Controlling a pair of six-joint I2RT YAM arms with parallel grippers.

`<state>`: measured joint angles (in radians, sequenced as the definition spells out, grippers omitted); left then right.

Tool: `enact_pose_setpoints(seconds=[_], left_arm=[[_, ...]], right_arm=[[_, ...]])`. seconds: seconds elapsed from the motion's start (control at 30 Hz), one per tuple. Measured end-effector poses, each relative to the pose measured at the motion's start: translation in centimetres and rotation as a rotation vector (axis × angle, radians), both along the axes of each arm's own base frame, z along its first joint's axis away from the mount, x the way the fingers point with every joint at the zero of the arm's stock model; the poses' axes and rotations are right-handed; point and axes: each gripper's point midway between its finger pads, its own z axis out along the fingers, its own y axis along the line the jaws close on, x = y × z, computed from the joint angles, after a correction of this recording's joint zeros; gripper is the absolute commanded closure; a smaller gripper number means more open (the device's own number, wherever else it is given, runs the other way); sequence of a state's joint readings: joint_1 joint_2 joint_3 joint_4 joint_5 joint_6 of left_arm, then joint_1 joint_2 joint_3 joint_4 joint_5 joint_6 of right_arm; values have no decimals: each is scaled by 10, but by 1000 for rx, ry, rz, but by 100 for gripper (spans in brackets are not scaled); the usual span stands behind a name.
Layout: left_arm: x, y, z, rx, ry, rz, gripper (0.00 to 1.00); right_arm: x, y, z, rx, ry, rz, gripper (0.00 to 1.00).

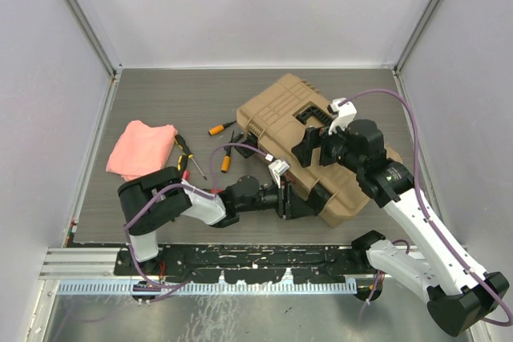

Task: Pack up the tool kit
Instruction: Open the toolbox at the center of the board.

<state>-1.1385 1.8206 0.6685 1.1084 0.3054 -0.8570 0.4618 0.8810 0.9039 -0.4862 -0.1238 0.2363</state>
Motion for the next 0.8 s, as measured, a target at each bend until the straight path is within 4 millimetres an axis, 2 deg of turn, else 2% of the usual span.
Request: enact_pose_setpoints(seconds=[0.1,0.23,0.33,0.47,0.8], left_arm=[[-1,2,7,-19,0,-5,61],[-12,2,35,-97,-18,-48,59],[-14,3,58,-166,-46,-58,52],[-16,3,61,-176,-35,-67,41],[-23,5,69,-208,-24,-92,21]], right_arm=[[0,0,0,-1,0,-3,1],[3,-4,0,-8,-6,-22,1],[4,-5,0,-11,-9,-31,1],[4,-5,0,-11,-9,-31,1],[3,-4,1,-12,3,-21,0]])
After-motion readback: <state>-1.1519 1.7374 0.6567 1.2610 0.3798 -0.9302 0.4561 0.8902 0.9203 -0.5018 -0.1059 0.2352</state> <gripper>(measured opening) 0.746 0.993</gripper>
